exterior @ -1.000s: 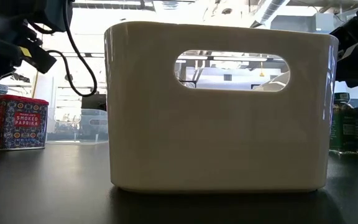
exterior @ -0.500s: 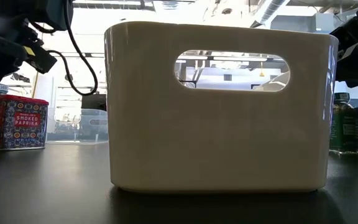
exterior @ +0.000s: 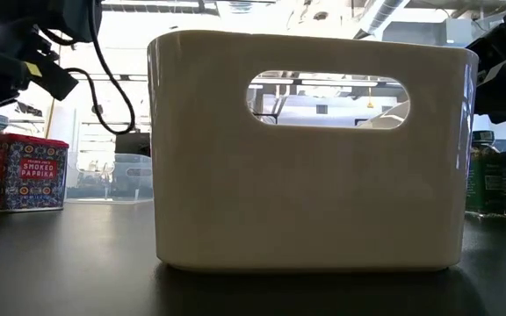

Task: Sort spices by type
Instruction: Put the middle left green seasoning bottle into the transparent bin

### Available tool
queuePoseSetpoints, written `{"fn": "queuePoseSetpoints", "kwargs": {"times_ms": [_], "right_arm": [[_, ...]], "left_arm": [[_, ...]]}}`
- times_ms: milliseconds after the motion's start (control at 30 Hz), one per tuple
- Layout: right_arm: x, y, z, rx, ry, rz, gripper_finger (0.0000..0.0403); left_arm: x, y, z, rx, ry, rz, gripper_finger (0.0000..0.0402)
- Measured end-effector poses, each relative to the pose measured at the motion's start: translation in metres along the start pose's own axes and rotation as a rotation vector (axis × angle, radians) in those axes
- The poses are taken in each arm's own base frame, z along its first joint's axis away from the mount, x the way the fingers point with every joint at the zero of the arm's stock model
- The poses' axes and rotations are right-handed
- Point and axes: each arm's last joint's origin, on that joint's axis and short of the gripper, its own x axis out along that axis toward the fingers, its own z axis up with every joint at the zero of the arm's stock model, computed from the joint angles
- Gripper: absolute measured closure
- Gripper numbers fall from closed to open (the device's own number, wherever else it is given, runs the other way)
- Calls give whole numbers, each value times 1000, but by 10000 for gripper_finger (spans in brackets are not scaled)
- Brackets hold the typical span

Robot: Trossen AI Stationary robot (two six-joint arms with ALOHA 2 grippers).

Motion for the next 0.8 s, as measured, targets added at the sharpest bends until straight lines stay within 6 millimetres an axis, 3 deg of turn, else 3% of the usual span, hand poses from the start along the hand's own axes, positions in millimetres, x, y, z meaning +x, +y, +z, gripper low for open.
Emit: {"fn": "queuePoseSetpoints", "kwargs": {"times_ms": [200, 500, 800], "right_arm": [[0, 0, 0, 0, 0, 0, 126], [0, 0, 0, 0, -1, 0, 126], [0, 0, 0, 0, 0, 0, 126]], "left_arm": [[-10, 5, -4, 43, -14, -28, 209], [-64, 19, -15, 43, -135, -46, 209], [-108, 23, -7, 57, -300, -114, 209]]}}
